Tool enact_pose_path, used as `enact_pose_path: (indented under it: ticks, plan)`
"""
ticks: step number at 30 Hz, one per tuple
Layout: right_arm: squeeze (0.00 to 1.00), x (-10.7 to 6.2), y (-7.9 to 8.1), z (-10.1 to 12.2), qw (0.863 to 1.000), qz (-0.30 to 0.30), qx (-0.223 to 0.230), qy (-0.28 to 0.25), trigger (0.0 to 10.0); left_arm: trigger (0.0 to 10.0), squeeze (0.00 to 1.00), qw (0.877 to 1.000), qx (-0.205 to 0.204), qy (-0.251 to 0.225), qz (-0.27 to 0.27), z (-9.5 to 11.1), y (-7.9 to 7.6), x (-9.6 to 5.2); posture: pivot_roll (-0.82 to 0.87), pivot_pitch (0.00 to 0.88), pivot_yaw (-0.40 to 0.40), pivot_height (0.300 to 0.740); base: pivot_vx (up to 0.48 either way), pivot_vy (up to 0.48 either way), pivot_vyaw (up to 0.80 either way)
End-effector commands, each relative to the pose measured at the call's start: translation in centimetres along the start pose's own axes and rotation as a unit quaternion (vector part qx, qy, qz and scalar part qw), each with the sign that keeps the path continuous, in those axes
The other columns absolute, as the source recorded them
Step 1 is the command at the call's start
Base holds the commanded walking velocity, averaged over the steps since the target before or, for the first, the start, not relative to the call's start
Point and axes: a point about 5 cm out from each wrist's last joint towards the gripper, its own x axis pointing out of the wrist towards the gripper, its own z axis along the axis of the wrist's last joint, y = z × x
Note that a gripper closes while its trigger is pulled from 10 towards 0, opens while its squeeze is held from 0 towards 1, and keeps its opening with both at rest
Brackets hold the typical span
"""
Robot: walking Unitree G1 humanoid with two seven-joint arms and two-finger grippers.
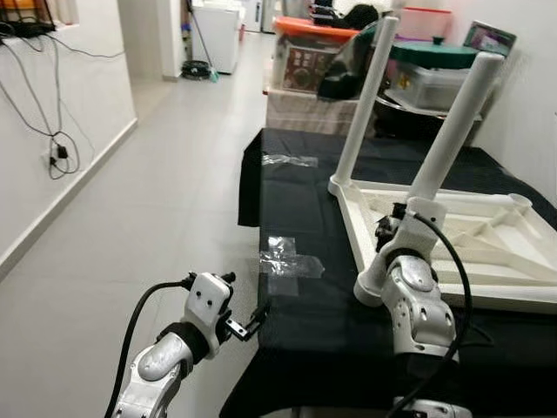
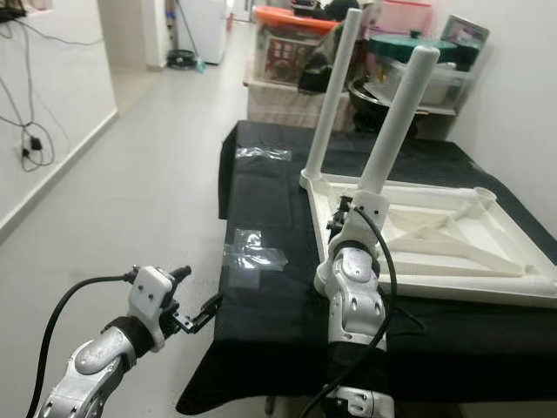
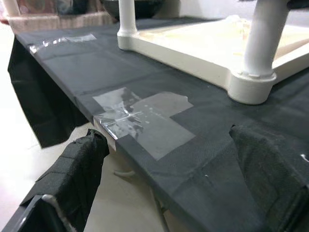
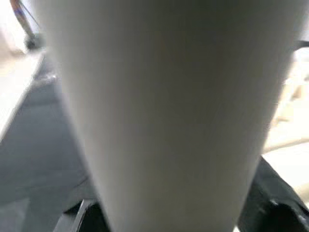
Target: Building children table
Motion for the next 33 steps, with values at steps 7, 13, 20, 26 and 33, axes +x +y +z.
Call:
enact_pose_path:
  ticks: [7,13,20,26,33]
  plan:
    - [0.0,3.3,1.5,7.9,0.968,0.229,0.034,-0.091,10.0,10.0,0.0,1.0,-0.006,-0.002,-0.003,-0.1,-0.1,-0.1,0.06,0.0,-0.109,0.74,0.0,0.0,0.0]
    - [0.0,2.3,1.7,8.3,0.922,0.376,-0.037,-0.086,10.0,10.0,0.0,1.0,-0.005,-0.003,-0.005,0.0,-0.2,0.0,0.06,0.0,-0.108,0.74,0.0,0.0,0.0]
    - [0.0,1.2,3.2,5.5,0.869,0.483,-0.1,-0.041,2.7,10.0,0.0,1.0,-0.005,-0.002,-0.008,0.0,-0.2,0.2,0.07,0.0,-0.109,0.74,0.0,0.0,0.0]
    - [0.0,-0.4,4.3,3.1,0.802,0.585,-0.122,0.0,0.0,10.0,0.0,1.0,-0.004,0.0,-0.008,-0.1,-0.2,0.0,0.08,0.0,-0.11,0.74,0.0,0.0,0.0]
    - [0.0,2.5,3.4,1.5,0.91,0.393,-0.121,0.049,0.0,10.0,0.0,1.0,-0.003,0.002,-0.008,0.0,-0.1,-0.3,0.07,0.0,-0.104,0.74,0.0,0.0,0.0]
